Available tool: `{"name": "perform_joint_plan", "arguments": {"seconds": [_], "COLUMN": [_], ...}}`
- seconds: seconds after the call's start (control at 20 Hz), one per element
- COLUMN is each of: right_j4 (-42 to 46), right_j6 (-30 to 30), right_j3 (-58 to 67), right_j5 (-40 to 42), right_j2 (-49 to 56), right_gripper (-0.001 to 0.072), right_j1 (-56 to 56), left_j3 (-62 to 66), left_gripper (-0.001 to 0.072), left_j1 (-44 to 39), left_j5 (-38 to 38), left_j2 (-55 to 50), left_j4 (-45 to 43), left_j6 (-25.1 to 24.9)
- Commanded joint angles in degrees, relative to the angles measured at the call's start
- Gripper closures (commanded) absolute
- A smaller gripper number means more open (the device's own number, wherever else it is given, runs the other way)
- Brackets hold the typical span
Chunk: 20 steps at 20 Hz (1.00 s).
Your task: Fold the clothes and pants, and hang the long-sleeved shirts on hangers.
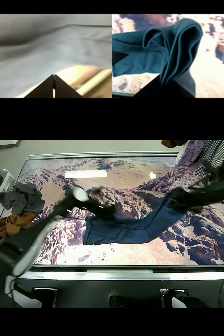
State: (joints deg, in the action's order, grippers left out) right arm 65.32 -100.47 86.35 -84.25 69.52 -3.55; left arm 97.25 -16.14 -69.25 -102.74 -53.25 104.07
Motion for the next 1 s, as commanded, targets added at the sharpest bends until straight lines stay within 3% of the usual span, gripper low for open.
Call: {"name": "perform_joint_plan", "arguments": {"seconds": [0.0, 0.35, 0.7, 0.95], "right_j4": [-1.20, -1.20, -4.87, -6.71], "right_j6": [-7.41, -15.19, -16.57, -16.39], "right_j3": [0.04, 0.04, 0.04, 0.04], "right_j5": [7.89, 24.55, 34.14, 33.24], "right_j2": [2.47, 16.31, 26.60, 26.84], "right_gripper": [0.0686, 0.0686, 0.0686, 0.0685], "right_j1": [12.33, 33.68, 37.44, 37.44], "left_j3": [0.07, 0.04, 0.00, 0.00], "left_gripper": [0.0694, 0.0692, 0.0692, 0.0693], "left_j1": [11.19, 26.47, 27.85, 27.85], "left_j5": [-15.98, -20.35, -20.33, -20.33], "left_j2": [11.56, 23.30, 23.56, 23.56], "left_j4": [-19.52, -21.59, -21.57, -21.57], "left_j6": [-2.14, -3.76, -3.76, -3.78]}}
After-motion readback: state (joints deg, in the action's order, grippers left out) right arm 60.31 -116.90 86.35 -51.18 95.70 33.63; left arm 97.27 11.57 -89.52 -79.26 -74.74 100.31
